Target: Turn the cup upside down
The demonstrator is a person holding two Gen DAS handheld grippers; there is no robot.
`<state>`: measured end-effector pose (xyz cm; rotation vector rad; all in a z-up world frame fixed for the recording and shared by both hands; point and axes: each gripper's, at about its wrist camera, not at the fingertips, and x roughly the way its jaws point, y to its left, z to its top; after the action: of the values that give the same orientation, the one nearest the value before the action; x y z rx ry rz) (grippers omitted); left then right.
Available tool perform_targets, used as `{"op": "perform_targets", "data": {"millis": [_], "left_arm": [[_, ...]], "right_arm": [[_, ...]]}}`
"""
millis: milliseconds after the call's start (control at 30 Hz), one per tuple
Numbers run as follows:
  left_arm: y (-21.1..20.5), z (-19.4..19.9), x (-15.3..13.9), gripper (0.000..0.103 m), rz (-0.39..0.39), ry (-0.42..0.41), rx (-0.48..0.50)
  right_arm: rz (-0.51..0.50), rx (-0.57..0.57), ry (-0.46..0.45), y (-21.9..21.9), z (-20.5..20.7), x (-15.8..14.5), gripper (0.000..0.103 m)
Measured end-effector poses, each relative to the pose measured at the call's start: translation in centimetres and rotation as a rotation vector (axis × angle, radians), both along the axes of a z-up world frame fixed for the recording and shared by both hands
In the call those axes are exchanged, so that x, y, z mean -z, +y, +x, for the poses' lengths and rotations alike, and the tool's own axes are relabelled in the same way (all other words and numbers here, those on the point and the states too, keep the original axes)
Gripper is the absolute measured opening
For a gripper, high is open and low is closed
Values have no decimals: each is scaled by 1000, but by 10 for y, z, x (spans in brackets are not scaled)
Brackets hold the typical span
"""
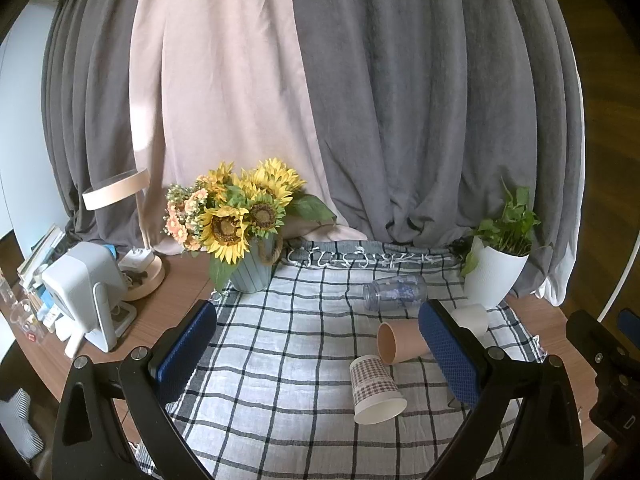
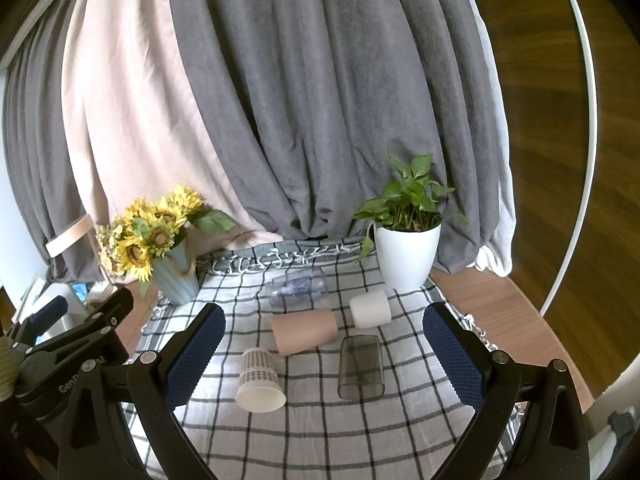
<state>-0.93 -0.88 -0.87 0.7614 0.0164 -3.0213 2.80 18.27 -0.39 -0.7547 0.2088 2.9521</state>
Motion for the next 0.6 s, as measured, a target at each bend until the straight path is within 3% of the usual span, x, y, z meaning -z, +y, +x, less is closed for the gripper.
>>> {"op": "perform_targets", "data": {"millis": [600], "left_arm": [[3,-4,3,103,-5,-6,2]], "right_arm": [[-2,-2,-9,2,-6,5,100]]}}
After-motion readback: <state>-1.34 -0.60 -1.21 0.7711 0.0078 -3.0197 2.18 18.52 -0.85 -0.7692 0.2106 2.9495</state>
